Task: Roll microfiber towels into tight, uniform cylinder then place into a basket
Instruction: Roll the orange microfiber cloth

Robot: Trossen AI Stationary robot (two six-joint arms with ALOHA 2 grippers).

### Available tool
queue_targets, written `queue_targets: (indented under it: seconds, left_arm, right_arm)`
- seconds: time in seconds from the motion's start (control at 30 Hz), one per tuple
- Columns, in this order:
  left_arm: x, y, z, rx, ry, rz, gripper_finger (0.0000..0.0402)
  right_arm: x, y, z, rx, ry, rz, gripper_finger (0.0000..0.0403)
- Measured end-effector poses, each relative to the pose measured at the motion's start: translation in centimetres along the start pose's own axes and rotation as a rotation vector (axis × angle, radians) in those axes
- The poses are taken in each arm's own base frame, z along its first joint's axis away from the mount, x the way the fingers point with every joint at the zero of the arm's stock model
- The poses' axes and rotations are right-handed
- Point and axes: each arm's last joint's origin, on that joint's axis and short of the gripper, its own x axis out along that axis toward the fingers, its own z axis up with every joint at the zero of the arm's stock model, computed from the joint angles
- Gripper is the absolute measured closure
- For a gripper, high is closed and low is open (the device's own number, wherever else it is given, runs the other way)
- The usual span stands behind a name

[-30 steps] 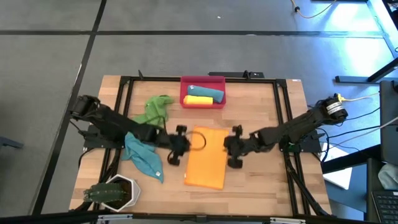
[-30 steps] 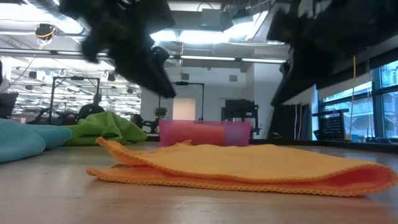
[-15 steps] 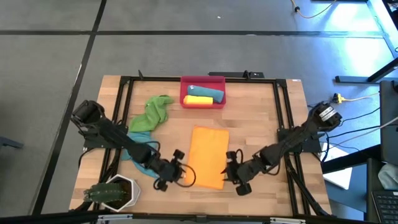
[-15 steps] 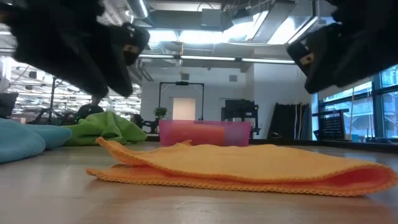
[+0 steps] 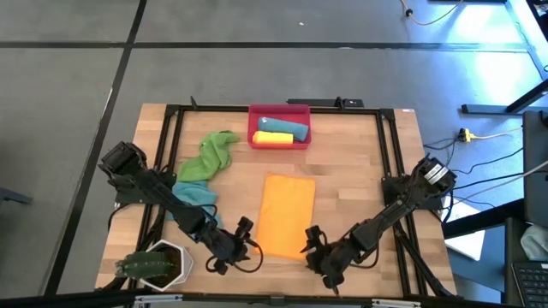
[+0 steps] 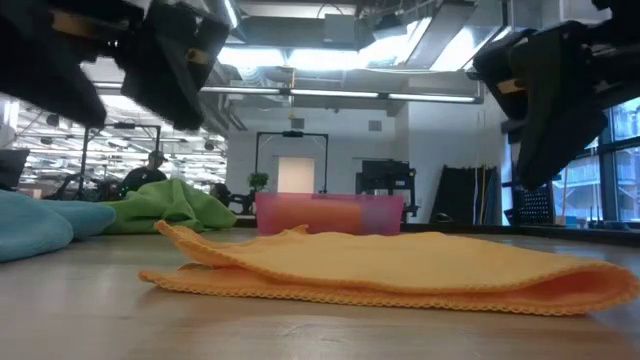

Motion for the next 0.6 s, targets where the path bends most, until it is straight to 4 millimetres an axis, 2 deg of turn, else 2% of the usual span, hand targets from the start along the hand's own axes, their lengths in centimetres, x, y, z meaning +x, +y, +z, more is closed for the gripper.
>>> queue_targets:
  seconds: [0.17, 0.4, 0.6]
  left_arm:
    - [0.2, -0.1, 0.0, 0.0, -0.002, 0.011, 0.0198]
    - [0.1, -0.2, 0.0, 0.003, -0.006, 0.009, 0.0198]
    - [0.1, -0.3, 0.0, 0.001, -0.007, 0.007, 0.0197]
  right_arm:
    - [0.1, 0.4, 0.7, -0.004, 0.004, -0.046, 0.0177]
    - [0.1, 0.5, 0.6, 0.07, 0.005, -0.046, 0.0181]
    - [-0.1, 1.3, 0.5, 0.104, -0.002, -0.032, 0.0181]
